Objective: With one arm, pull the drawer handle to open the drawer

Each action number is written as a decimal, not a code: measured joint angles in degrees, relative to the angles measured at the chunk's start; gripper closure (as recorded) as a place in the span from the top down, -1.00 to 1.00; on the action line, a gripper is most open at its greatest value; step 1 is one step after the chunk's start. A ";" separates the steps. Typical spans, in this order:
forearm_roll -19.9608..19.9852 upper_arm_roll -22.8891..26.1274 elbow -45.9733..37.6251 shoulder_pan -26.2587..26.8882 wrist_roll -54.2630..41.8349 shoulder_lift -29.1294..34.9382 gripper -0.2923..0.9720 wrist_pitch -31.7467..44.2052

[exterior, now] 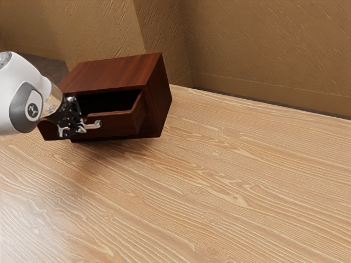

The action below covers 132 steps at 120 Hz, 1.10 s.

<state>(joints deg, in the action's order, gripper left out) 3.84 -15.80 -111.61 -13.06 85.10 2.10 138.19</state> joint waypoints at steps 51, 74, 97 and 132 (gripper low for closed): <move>-1.80 0.40 -9.09 -0.44 0.39 8.39 -0.69 2.72; -2.14 0.40 -11.84 -0.48 0.54 10.94 -0.71 3.45; -2.74 0.41 -12.51 -0.56 0.48 12.34 -0.52 3.83; -3.33 5.84 -15.21 -0.64 0.36 21.41 0.10 1.67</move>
<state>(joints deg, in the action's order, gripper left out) 0.51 -9.96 -126.82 -13.71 85.46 23.51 139.85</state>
